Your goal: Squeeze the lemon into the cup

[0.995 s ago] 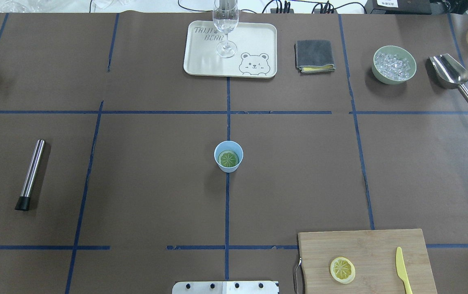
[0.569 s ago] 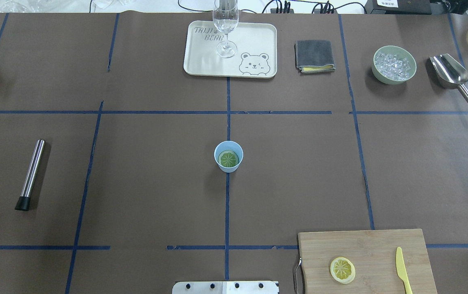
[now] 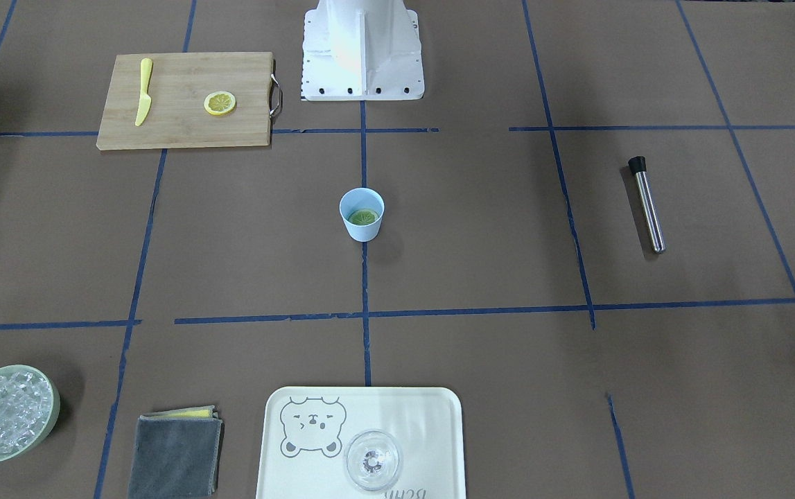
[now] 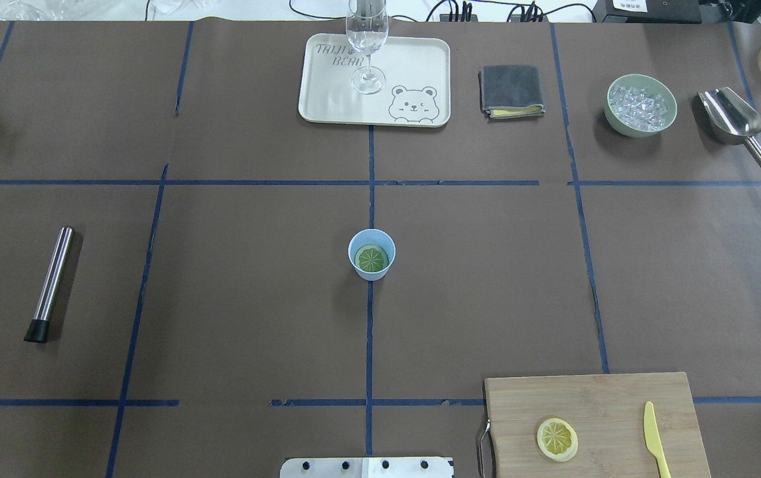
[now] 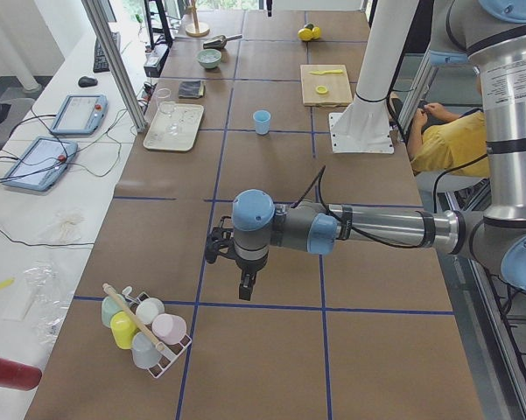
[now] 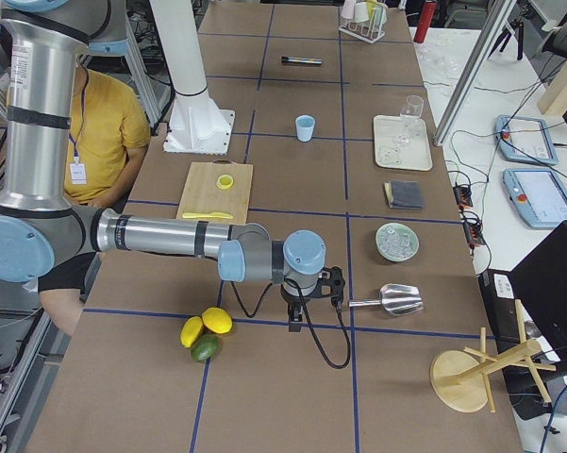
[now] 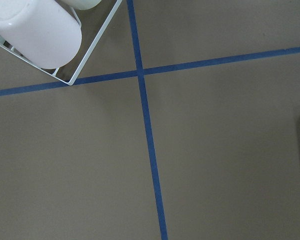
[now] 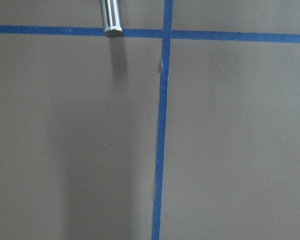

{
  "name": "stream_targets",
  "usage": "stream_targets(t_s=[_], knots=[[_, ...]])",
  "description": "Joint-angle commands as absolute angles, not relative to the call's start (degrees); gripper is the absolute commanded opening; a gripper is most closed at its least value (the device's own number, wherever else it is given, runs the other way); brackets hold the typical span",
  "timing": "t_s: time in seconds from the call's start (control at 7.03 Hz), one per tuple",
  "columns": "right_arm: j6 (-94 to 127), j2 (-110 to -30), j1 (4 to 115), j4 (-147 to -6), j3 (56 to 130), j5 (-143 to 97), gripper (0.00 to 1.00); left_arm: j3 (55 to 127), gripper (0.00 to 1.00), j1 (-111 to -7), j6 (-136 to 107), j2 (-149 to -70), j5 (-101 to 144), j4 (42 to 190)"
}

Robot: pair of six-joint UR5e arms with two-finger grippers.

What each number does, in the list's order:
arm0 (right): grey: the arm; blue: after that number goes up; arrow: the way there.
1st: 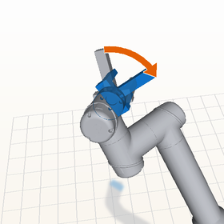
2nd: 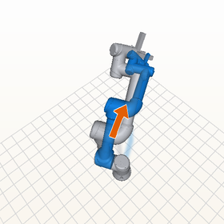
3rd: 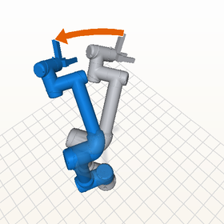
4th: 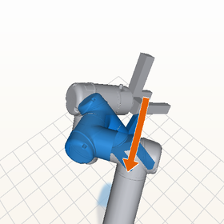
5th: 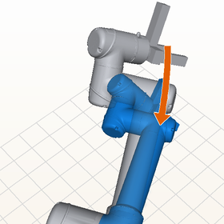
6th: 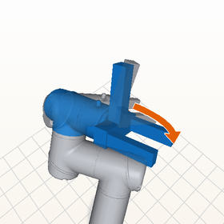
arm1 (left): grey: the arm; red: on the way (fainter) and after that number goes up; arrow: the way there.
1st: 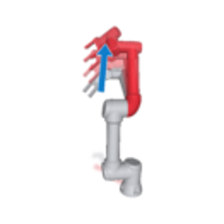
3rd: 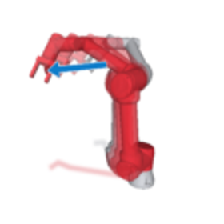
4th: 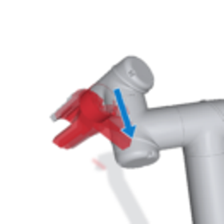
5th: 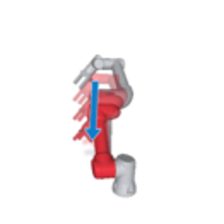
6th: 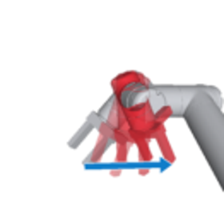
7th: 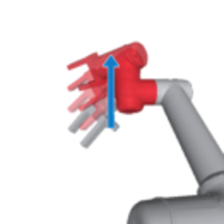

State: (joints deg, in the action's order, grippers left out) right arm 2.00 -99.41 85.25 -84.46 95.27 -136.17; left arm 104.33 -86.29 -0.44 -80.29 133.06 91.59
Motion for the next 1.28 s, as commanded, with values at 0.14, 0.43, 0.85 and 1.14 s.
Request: stream_targets(t_s=[0.14, 0.43, 0.85, 1.14], knots=[[-0.09, -99.58, 85.25, -84.29, 93.96, -136.41, 1.00, 104.23, 1.00, -86.13, -0.26, -89.45, 135.07, 77.45], [-0.35, -99.75, 85.25, -84.11, 93.87, -136.75, 1.00, 103.97, 1.00, -86.04, -0.26, -90.18, 138.69, 77.43], [-0.44, -100.45, 85.25, -83.94, 94.04, -137.11, 1.00, 100.91, 1.00, -86.13, 15.01, -90.08, 137.11, 77.43], [-0.44, -100.63, 85.25, -83.67, 94.22, -137.11, 1.00, 96.86, 1.00, -86.22, 15.21, -89.13, 137.20, 83.45]])
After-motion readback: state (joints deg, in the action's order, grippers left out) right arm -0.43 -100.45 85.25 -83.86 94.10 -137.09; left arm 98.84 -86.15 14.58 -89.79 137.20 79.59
